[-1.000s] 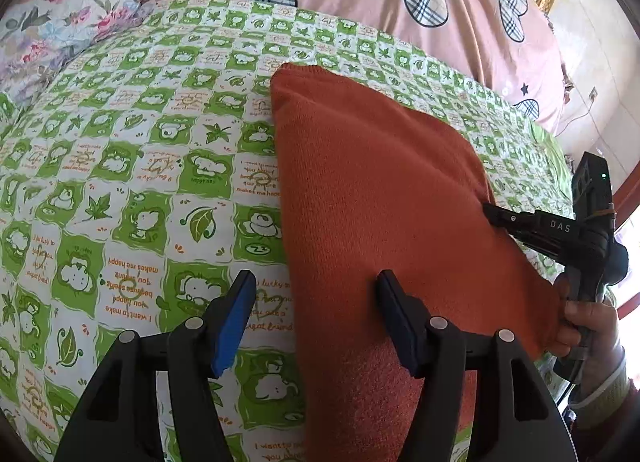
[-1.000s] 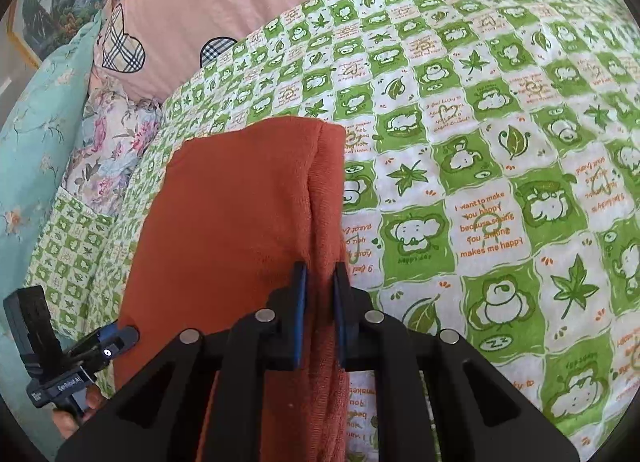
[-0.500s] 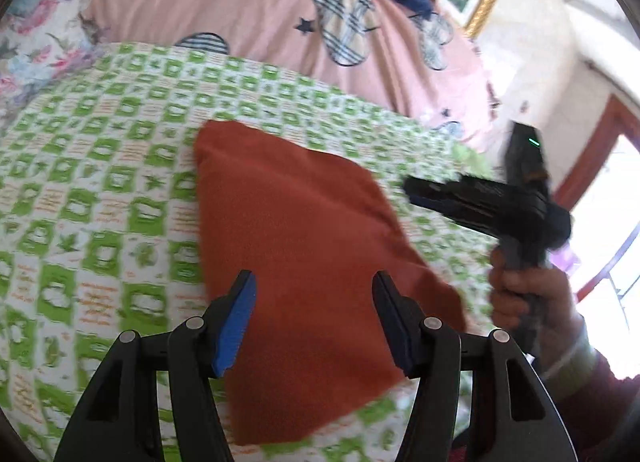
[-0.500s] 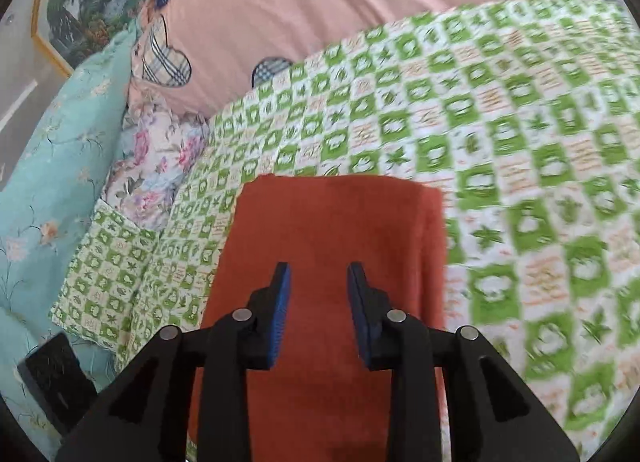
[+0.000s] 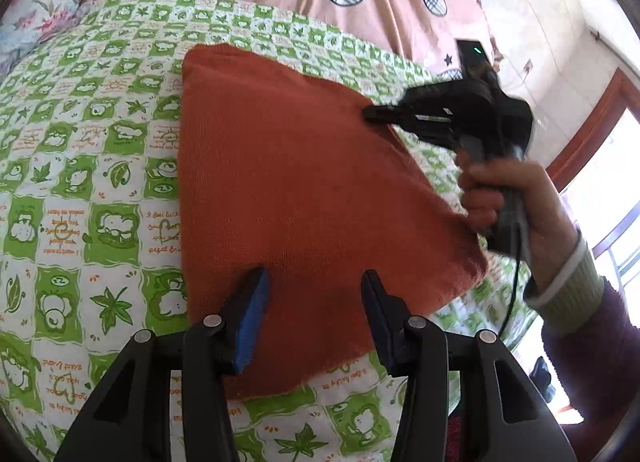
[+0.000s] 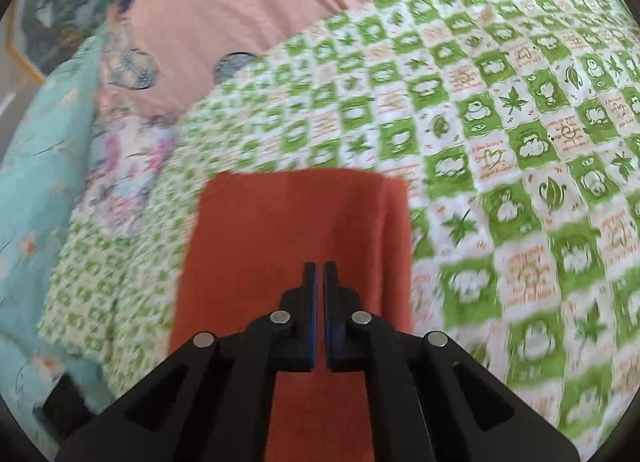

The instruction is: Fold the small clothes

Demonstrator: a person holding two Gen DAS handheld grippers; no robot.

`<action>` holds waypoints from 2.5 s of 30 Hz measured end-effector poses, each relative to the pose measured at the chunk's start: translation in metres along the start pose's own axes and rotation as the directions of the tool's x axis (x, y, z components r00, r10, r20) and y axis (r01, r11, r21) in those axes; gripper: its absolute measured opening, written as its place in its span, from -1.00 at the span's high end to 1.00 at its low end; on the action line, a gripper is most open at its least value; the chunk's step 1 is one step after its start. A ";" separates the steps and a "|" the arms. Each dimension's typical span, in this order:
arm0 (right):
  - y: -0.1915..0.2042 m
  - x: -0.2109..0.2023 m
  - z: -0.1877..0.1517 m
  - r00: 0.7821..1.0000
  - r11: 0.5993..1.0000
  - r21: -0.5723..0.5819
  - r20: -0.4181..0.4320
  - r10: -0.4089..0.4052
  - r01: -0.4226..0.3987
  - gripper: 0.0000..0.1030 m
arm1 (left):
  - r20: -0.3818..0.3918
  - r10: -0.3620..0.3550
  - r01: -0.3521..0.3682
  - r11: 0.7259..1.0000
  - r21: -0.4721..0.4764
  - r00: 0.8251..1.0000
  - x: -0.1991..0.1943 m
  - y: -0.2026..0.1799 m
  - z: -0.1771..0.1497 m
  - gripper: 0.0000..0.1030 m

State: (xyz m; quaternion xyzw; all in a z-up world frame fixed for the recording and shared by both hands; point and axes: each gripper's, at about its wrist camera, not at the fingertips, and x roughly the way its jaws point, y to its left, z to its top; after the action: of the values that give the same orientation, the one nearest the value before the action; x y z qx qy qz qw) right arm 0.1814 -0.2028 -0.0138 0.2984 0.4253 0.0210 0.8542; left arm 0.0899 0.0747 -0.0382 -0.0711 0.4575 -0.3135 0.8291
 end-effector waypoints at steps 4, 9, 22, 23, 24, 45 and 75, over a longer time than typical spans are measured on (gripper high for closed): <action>0.014 -0.033 -0.050 1.000 0.995 -0.101 -0.030 -0.002 -0.001 0.91 | 0.019 0.019 -0.019 1.000 -0.012 1.000 -0.015 0.003 0.000 0.06; -0.016 -0.038 -0.117 0.989 0.986 -0.132 -0.093 -0.117 0.104 0.92 | 0.006 0.058 -0.058 0.998 -0.025 0.998 -0.019 0.014 -0.011 0.06; -0.020 -0.042 -0.132 0.993 0.986 -0.126 -0.032 -0.112 0.107 0.92 | -0.012 0.175 -0.175 0.984 -0.018 0.984 -0.008 0.009 -0.028 0.00; -0.019 -0.046 -0.133 0.993 0.986 -0.127 -0.029 -0.117 0.112 0.91 | -0.013 0.180 -0.181 0.983 -0.021 0.984 -0.008 0.010 -0.029 0.00; -0.017 -0.049 -0.134 0.992 0.985 -0.130 -0.025 -0.121 0.117 0.90 | -0.012 0.189 -0.189 0.982 -0.022 0.982 -0.009 0.009 -0.030 0.00; 0.020 -0.092 -0.193 0.990 0.961 -0.249 -0.035 -0.135 0.123 -0.03 | 0.020 0.336 -0.335 0.941 -0.037 0.942 -0.053 -0.014 -0.063 -0.62; 0.031 -0.094 -0.187 0.991 0.949 -0.290 -0.026 -0.133 0.120 -0.62 | 0.030 0.553 -0.554 0.833 0.014 0.833 -0.063 -0.022 -0.059 -0.86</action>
State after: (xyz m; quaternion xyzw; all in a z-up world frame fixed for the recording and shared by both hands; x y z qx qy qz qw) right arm -0.0098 -0.1129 -0.0159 0.1426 0.4553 0.0345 0.8782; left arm 0.0079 0.1040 -0.0185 0.0695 0.4449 -0.0646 0.8905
